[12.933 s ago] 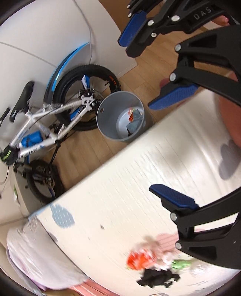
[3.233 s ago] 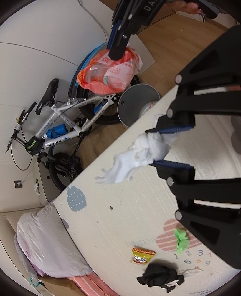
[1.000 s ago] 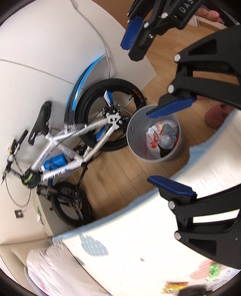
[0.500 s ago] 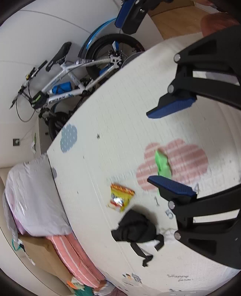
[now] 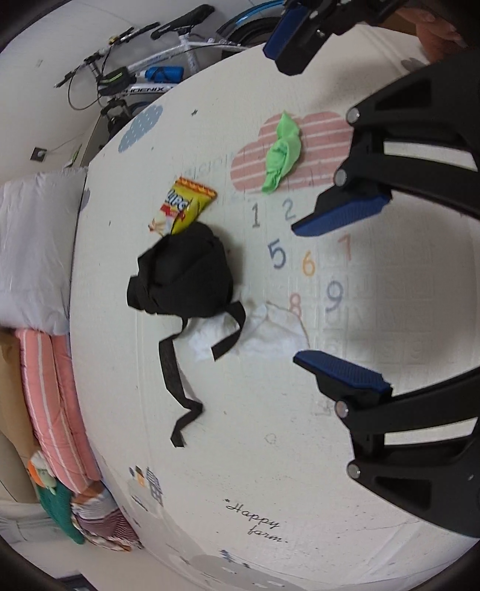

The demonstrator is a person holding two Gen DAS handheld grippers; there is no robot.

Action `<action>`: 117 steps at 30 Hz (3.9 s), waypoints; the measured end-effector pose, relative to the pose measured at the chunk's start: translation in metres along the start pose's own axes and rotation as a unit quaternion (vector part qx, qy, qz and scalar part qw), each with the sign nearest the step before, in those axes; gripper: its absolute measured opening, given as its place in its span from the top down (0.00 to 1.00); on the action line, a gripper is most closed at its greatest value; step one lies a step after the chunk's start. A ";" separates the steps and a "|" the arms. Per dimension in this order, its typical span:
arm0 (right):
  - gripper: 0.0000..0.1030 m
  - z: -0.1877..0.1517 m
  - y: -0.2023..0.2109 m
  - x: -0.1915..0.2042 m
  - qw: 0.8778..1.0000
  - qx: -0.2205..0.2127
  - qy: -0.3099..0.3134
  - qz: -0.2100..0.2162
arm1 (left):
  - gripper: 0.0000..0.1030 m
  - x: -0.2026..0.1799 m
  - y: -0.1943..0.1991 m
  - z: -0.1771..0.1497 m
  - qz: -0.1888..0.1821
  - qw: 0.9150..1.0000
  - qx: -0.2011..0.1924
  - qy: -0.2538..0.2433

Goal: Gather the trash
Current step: 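Grasp the green cloth with the right gripper while the left gripper grasps the white tissue, then lift the green cloth and white tissue and carry both over the grey bin, then open the right gripper to drop the green cloth while the left gripper releases the tissue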

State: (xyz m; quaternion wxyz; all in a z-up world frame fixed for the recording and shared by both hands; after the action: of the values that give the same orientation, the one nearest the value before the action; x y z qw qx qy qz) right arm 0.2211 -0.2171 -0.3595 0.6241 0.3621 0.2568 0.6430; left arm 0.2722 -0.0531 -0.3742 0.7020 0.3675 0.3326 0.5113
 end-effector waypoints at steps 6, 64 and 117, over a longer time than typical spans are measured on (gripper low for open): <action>0.59 -0.006 -0.044 0.008 1.000 0.020 0.011 -0.002 | 0.37 0.021 -0.027 -0.001 -0.004 0.999 0.017 0.029; 0.81 -0.006 0.135 -0.074 0.989 -0.137 -0.053 -0.023 | 0.94 -0.154 0.113 0.026 -0.074 0.978 -0.143 -0.136; 0.64 -0.095 0.086 -0.479 0.954 -0.074 -0.236 -0.172 | 0.94 -0.544 -0.077 -0.043 -0.228 0.907 0.022 -0.352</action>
State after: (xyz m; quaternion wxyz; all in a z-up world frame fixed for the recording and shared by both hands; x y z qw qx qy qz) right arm 0.0737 -0.6871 -0.4198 0.7929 0.4067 0.1121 0.4398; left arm 0.1333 -0.5854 -0.4124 0.8628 0.4533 0.1495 0.1667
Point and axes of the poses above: each gripper's, at about its wrist camera, not at the fingertips, and y roughly against the way its jaws point, x to its left, z to its top, the point moved 10 cm from there along -y, roughly the way its jaws point, and after that the axes turned 4 degrees about -z, right-handed, at the moved point
